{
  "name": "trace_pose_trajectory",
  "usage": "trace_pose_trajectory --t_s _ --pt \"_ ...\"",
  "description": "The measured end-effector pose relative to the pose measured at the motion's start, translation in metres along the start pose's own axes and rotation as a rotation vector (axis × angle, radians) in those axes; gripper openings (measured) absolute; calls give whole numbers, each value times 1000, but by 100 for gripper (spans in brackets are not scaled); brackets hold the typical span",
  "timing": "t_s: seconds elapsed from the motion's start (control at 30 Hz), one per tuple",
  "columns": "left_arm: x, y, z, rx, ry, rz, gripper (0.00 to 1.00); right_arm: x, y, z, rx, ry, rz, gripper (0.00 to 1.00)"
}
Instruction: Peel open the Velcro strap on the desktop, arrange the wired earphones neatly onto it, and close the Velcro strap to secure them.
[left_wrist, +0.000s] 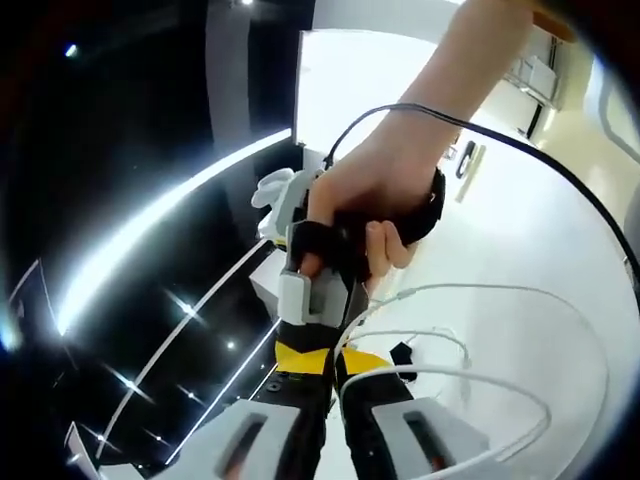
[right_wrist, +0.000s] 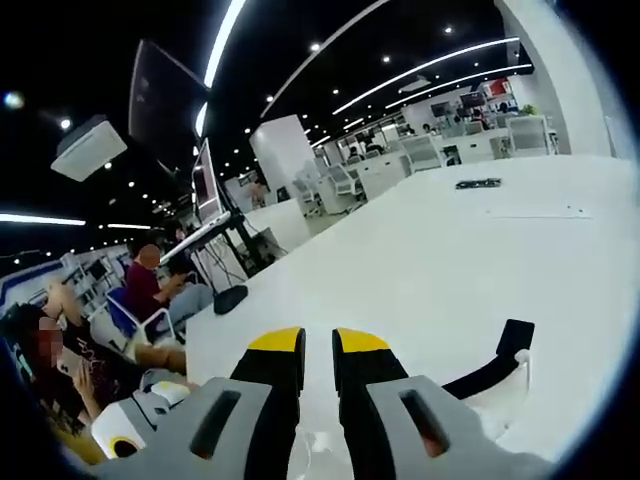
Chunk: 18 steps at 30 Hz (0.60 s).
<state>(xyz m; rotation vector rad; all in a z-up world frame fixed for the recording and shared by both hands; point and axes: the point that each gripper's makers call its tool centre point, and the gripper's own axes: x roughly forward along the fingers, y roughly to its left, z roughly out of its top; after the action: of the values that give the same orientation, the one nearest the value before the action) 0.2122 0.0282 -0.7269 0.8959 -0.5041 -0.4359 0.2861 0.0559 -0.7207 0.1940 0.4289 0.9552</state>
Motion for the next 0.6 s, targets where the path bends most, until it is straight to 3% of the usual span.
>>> trace_pose_trajectory --t_s 0.3,0.47,0.6 --pt "1 3 -6 -19 24 10 6 -24 -25 5 23 -60 -39 13" --pt "1 4 -8 -32 29 13 6 -39 -48 3 10 -73 -97 13" --pt "1 3 -9 -30 35 9 6 -51 -76 -3 -23 -71 -184 14"
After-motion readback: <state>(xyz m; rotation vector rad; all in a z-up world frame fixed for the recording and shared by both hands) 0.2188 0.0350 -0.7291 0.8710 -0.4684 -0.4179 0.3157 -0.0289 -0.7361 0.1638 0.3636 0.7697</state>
